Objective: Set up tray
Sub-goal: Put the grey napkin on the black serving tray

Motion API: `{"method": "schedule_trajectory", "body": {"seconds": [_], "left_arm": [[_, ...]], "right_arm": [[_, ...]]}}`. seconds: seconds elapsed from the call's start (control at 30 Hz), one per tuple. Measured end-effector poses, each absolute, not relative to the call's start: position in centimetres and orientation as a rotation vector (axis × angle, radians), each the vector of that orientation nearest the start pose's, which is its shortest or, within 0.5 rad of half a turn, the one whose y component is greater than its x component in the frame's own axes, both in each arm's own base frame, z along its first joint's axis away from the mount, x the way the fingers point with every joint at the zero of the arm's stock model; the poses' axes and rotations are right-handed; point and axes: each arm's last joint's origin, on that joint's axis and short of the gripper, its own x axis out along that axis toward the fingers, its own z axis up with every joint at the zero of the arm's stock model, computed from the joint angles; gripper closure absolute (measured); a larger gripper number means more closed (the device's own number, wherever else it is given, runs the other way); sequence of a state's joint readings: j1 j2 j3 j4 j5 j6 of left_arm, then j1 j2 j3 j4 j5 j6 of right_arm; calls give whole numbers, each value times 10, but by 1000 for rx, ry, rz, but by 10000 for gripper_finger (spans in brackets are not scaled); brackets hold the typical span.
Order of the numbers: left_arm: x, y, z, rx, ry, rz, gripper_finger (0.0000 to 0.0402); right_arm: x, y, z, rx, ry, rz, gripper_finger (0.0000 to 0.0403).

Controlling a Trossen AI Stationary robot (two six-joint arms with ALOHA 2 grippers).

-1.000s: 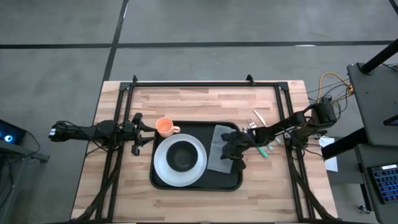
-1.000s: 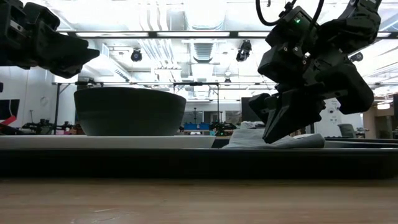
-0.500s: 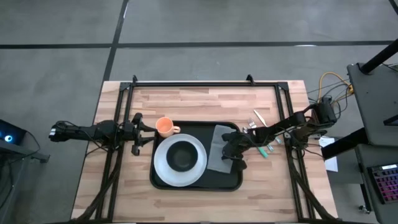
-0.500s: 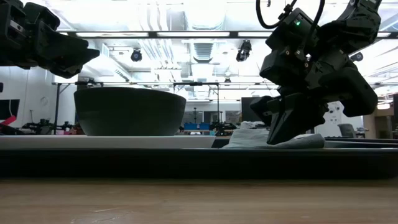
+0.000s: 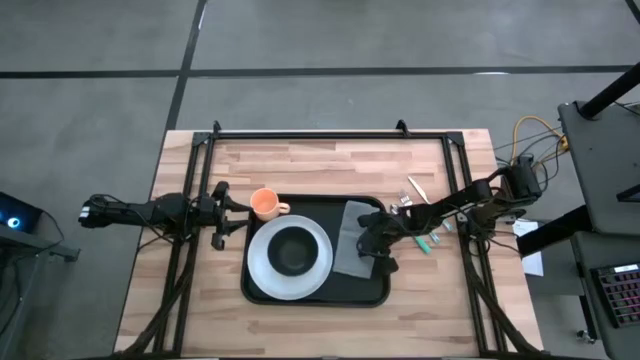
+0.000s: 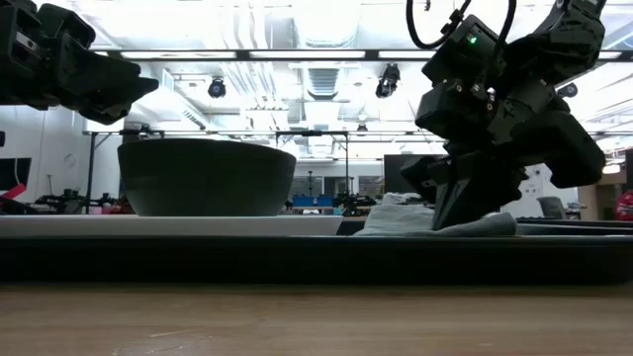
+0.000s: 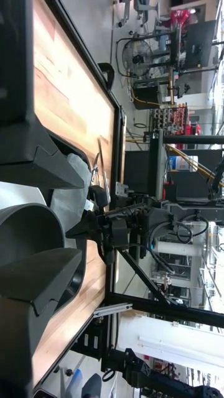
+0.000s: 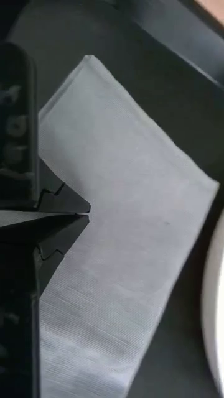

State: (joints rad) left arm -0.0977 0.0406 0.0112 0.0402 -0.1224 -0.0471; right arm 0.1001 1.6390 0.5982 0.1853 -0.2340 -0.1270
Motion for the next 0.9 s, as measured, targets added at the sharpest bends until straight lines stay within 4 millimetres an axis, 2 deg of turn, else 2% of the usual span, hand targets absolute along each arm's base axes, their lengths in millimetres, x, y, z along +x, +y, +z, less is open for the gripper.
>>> {"method": "schedule_trajectory", "body": {"seconds": [0.33,0.63,0.9], "left_arm": [[99,-6,168,-48,-11,25,256],[99,-6,168,-48,-11,25,256],[99,-6,168,-48,-11,25,256]], "right_arm": [[272,36,111,-62,870,391,394],[268,45,107,-39,875,566,394],[282,52,103,-46,884,603,394]]}}
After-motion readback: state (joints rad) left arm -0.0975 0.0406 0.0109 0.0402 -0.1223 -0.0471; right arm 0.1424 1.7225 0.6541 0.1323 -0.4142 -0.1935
